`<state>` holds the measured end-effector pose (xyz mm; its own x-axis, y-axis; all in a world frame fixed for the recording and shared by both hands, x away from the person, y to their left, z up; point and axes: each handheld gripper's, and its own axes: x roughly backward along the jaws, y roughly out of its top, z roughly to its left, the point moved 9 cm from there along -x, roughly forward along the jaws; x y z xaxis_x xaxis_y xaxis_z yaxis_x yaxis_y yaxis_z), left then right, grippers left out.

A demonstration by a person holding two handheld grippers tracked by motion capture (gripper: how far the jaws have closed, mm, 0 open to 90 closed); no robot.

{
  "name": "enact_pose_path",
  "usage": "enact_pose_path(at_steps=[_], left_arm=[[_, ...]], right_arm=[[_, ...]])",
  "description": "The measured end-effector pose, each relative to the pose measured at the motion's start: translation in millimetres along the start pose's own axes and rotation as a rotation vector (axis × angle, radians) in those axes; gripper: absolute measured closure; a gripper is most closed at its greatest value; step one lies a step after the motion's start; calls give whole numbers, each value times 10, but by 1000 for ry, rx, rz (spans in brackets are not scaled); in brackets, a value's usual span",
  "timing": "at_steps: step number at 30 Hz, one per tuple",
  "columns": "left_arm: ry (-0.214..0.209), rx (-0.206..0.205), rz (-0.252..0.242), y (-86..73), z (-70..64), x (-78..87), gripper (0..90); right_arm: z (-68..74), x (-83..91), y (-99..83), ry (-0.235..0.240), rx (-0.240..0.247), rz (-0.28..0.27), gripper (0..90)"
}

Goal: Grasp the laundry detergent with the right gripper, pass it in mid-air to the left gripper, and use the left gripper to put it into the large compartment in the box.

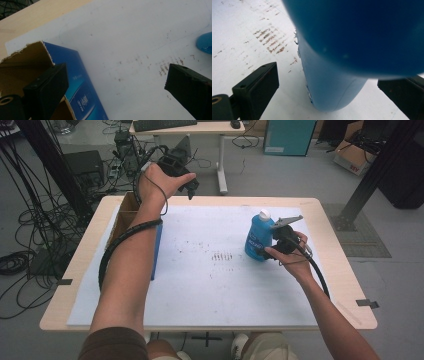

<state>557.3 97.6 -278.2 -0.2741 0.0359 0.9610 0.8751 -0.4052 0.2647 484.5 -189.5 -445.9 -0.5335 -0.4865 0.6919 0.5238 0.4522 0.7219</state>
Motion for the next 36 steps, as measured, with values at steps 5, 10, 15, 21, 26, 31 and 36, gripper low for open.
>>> enact_pose_path(at_steps=[5, 10, 15, 21, 26, 31, 36], left_arm=[[1, -4, 1, 2, -2, 6, 52], [2, -4, -2, 8, -6, 7, 52], [1, -3, -1, 6, -5, 7, 52], [1, -2, -1, 5, -5, 4, 52], [0, -3, -1, 8, -13, 2, 52], [0, -6, -2, 14, -16, 14, 52], [0, -6, -3, 14, -14, 14, 52]], right_arm=[[-7, -20, 0, -4, -7, -14, 27], [-18, -36, 10, -9, -14, -33, 22], [-17, -50, 24, -10, -18, -48, 23], [-32, -57, 52, -13, -10, -71, 22], [-35, -60, 58, -13, -10, -77, 22], [-30, -58, 73, -11, -6, -88, 21], [-30, -55, 86, -11, -2, -96, 21]])
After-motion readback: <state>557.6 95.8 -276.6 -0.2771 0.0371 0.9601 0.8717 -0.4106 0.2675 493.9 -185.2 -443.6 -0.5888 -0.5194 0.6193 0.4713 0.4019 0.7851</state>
